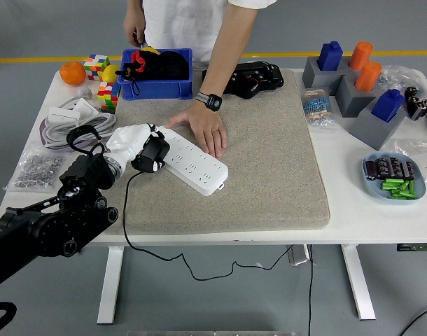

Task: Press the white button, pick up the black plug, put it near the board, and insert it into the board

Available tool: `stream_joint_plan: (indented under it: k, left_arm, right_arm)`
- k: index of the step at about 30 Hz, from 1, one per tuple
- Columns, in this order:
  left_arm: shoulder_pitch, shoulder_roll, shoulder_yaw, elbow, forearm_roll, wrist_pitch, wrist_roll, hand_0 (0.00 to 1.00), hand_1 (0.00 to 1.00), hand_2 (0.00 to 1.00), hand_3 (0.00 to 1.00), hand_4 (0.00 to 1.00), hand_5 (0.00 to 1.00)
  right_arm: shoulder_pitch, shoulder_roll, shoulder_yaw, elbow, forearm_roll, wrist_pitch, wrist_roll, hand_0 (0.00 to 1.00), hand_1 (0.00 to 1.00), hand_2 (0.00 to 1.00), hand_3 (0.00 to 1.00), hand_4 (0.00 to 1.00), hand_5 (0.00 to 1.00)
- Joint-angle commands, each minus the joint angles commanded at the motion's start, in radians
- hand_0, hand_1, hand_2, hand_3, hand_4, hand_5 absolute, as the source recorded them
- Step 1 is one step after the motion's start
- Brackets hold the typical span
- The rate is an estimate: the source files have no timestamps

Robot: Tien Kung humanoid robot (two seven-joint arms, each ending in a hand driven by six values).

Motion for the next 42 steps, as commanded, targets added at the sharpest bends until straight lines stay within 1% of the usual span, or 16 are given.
stream_joint_plan:
  k: [4,5,10,11,16,17,20,22,23,24,28,29,34,35,38,42]
  left_arm:
    - [0.001,0.000,0.000,0.001,-0.003,0.004,-0.004,0.807,0.877,0.837,0.814,0.915,0.056]
    - [0.002,-0.001,0.000,0.002,-0.004,0.010,-0.007,0.853,0.922,0.892,0.859,0.939,0.135]
    - [0.006,0.000,-0.005,-0.001,-0.017,0.024,-0.020,0.853,0.922,0.892,0.859,0.939,0.135]
    - [0.008,0.000,-0.008,-0.005,-0.021,0.027,-0.023,0.925,0.998,0.968,0.895,0.978,0.271]
    - [0.025,0.005,-0.034,-0.036,-0.030,0.043,-0.043,0.925,0.998,0.968,0.895,0.978,0.271]
    - [0.032,0.008,-0.044,-0.048,-0.032,0.050,-0.053,0.936,0.998,0.978,0.910,0.998,0.392]
    - [0.057,0.022,-0.074,-0.094,-0.030,0.081,-0.091,0.936,0.998,0.978,0.910,0.998,0.392]
    - [0.091,0.044,-0.101,-0.141,-0.026,0.107,-0.128,0.936,0.998,0.978,0.910,0.998,0.392]
    - [0.104,0.053,-0.108,-0.162,-0.025,0.115,-0.141,0.928,0.988,0.950,0.889,0.974,0.410]
    - [0.111,0.057,-0.111,-0.173,-0.024,0.118,-0.147,0.928,0.988,0.950,0.889,0.974,0.410]
    - [0.191,0.116,-0.126,-0.269,-0.005,0.142,-0.173,0.928,0.988,0.950,0.889,0.974,0.410]
    - [0.208,0.127,-0.126,-0.284,-0.001,0.141,-0.171,0.894,0.956,0.878,0.821,0.936,0.400]
    - [0.260,0.155,-0.124,-0.304,0.014,0.127,-0.156,0.894,0.956,0.878,0.821,0.936,0.400]
    - [0.265,0.158,-0.121,-0.303,0.014,0.123,-0.153,0.878,0.933,0.840,0.808,0.944,0.397]
    - [0.271,0.158,-0.113,-0.298,0.016,0.119,-0.150,0.878,0.933,0.840,0.808,0.944,0.397]
    - [0.265,0.147,-0.103,-0.276,0.014,0.111,-0.142,0.874,0.924,0.833,0.804,0.936,0.407]
  right_arm:
    - [-0.001,0.001,0.000,0.000,0.000,0.000,0.000,0.591,0.594,0.637,0.589,0.666,0.413]
    - [-0.001,0.001,0.000,0.000,0.000,0.000,0.000,0.591,0.592,0.637,0.589,0.666,0.413]
    - [-0.002,0.000,0.000,0.000,0.000,0.000,0.000,0.591,0.592,0.637,0.589,0.666,0.413]
    - [-0.002,0.000,0.001,0.000,0.000,0.000,0.000,0.591,0.592,0.637,0.588,0.666,0.415]
    - [-0.002,0.002,0.006,0.000,-0.001,0.000,0.000,0.591,0.592,0.637,0.588,0.666,0.415]
    - [-0.002,0.002,0.007,0.000,-0.001,0.000,0.000,0.591,0.592,0.637,0.589,0.665,0.413]
    - [-0.002,0.003,0.009,0.000,-0.002,0.000,0.000,0.591,0.592,0.637,0.589,0.665,0.413]
    - [-0.004,0.004,0.011,0.000,-0.003,0.000,0.000,0.591,0.592,0.637,0.589,0.665,0.413]
    - [-0.005,0.004,0.013,0.000,-0.004,0.000,0.000,0.591,0.592,0.637,0.589,0.665,0.413]
    - [-0.005,0.004,0.013,0.000,-0.004,0.000,0.000,0.591,0.592,0.637,0.589,0.665,0.413]
    - [-0.008,0.006,0.020,0.000,-0.005,-0.001,0.000,0.591,0.592,0.637,0.589,0.665,0.413]
    - [-0.009,0.006,0.021,0.000,-0.006,-0.001,0.000,0.591,0.592,0.637,0.589,0.665,0.413]
    - [-0.009,0.005,0.025,0.001,-0.007,-0.001,0.000,0.591,0.592,0.637,0.589,0.665,0.413]
    - [-0.009,0.005,0.026,0.001,-0.008,-0.001,0.000,0.591,0.592,0.637,0.589,0.665,0.413]
    - [-0.008,0.004,0.026,0.002,-0.007,-0.001,0.001,0.591,0.592,0.637,0.589,0.665,0.413]
    - [-0.004,0.002,0.025,0.004,-0.007,-0.001,0.001,0.591,0.592,0.637,0.589,0.665,0.413]
